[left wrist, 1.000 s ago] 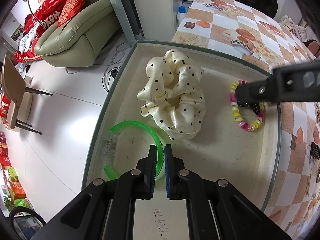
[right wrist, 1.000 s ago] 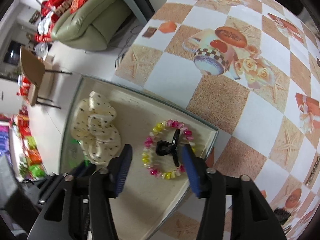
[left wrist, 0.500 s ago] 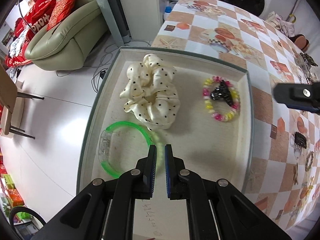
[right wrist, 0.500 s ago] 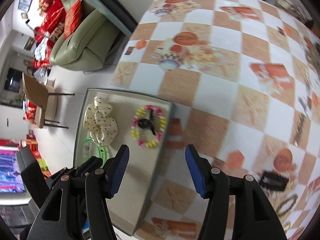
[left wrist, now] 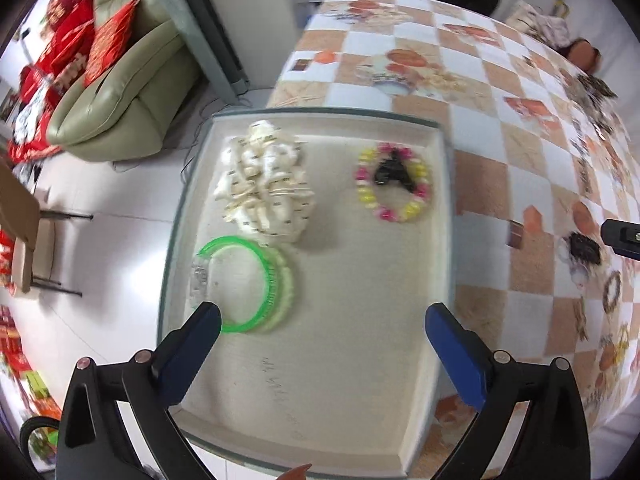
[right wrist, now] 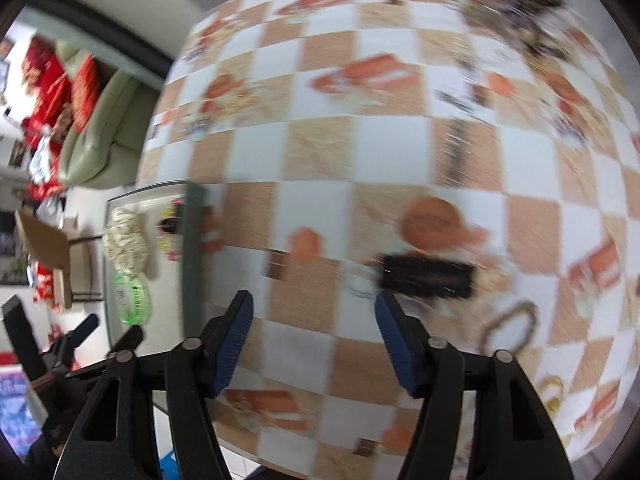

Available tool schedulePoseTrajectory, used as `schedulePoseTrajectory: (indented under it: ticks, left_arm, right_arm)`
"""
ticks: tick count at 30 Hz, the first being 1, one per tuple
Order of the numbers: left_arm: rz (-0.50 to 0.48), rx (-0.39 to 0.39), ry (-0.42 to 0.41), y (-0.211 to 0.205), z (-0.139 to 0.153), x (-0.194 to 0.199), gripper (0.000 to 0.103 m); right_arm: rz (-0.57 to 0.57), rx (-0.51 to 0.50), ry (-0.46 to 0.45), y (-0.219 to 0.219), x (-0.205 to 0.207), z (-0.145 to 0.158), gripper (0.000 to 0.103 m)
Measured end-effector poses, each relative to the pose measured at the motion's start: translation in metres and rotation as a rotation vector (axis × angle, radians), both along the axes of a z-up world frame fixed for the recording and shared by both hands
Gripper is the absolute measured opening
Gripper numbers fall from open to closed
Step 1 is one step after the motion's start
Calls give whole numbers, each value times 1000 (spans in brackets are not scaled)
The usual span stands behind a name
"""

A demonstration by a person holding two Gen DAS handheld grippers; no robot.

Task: Organize jewelry
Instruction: 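Move both open tools back over the table toward the remaining hair accessories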

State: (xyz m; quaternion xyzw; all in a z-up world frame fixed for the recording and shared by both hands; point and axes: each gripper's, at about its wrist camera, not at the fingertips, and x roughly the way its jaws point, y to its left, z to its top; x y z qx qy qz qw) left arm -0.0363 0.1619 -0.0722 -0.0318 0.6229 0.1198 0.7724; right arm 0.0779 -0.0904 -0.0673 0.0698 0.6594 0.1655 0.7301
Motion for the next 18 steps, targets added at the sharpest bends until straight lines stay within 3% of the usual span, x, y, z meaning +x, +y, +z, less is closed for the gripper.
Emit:
schedulePoseTrajectory:
  ticks: [2,7,18]
  left_arm:
    - [-56,1,7,-17,5,0,103]
    - [-191,-15,18,-69,12,7,103]
    - [-329,-89,52,-144,6,37,103]
  right_arm:
    - [-44,-14,9,-22,-4,-3,81]
    - [-133,-49,55,-72,-16,-14,81]
    - [-306,-99,124,-160,-44,-33,81]
